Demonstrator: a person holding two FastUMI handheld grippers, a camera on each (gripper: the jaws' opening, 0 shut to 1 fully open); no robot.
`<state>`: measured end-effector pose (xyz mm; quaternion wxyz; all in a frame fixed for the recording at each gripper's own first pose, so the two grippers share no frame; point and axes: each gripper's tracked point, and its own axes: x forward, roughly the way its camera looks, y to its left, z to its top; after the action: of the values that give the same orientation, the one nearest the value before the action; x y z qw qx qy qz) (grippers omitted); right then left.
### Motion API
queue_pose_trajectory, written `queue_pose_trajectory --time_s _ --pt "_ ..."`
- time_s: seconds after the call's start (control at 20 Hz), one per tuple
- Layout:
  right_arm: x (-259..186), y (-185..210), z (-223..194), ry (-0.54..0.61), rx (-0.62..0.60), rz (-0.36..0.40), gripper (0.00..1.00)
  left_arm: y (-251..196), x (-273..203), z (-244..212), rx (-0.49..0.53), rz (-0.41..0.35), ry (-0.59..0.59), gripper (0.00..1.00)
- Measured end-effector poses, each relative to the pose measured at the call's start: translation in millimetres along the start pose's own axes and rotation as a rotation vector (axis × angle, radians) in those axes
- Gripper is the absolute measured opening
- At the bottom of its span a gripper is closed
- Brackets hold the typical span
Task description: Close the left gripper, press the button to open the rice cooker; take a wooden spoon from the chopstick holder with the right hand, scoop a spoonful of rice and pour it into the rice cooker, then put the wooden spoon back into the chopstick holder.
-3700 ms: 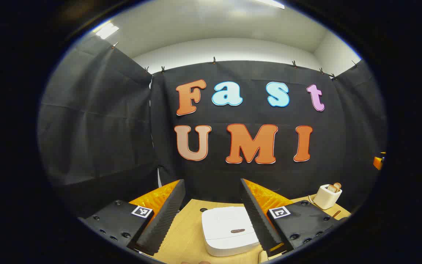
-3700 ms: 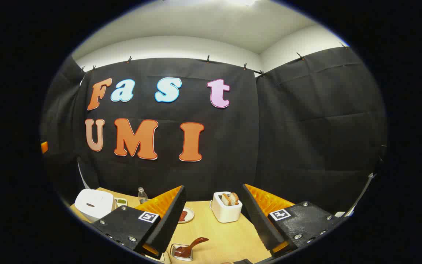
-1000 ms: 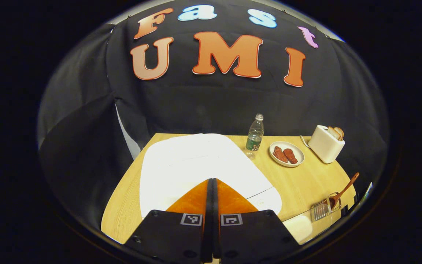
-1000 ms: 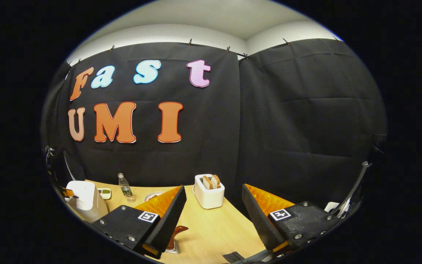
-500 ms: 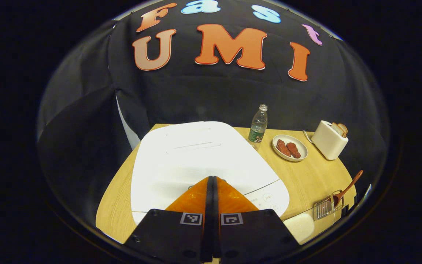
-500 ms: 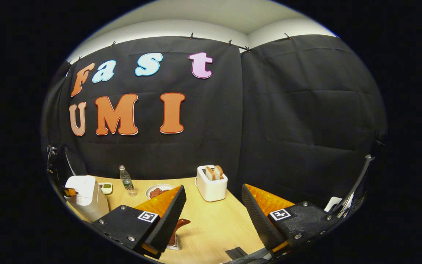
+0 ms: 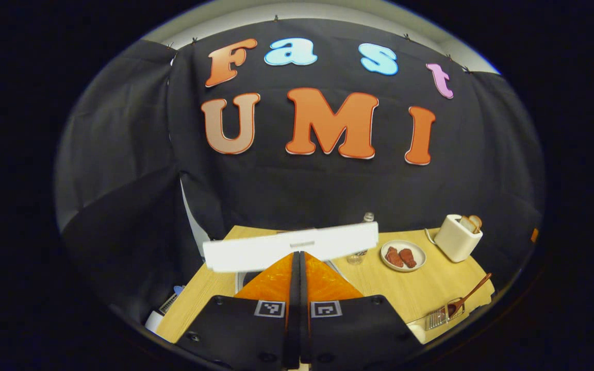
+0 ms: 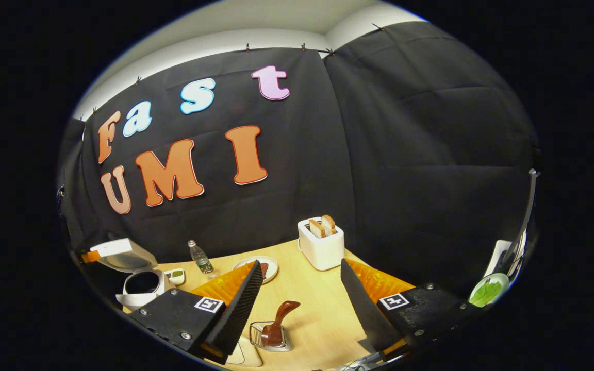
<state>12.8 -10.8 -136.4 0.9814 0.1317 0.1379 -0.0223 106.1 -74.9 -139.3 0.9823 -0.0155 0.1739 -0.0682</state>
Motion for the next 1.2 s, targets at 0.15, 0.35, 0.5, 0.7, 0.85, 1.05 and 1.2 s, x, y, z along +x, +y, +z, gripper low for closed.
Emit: queue_pose_trajectory --time_s 0.15,0.35,0.5,0.7,0.85,1.05,1.2 --pt "10 6 -27 0.061 0.053 0.015 0.94 17 -18 19 -0.013 0.02 -0.053 0.05" --pt "26 10 -71 0.159 0.09 0.0 0.95 46 -42 32 0.03 0.08 -0.089 0.05" --pt "35 20 -99 0.225 0.102 0.011 0.94 65 -60 42 0.04 0.108 -0.12 0.05" --pt "52 33 -133 0.296 0.077 0.021 0.95 85 -80 53 0.002 0.13 -0.141 0.06" --pt "67 32 -155 0.349 0.083 0.005 0.94 101 -92 55 -0.003 0.161 -0.143 0.05" --pt "80 28 -182 0.412 0.117 -0.004 0.82 109 -104 64 0.01 0.174 -0.171 0.2" --pt "88 33 -187 0.431 0.156 0.009 0.67 115 -108 69 0.017 0.196 -0.192 0.3"
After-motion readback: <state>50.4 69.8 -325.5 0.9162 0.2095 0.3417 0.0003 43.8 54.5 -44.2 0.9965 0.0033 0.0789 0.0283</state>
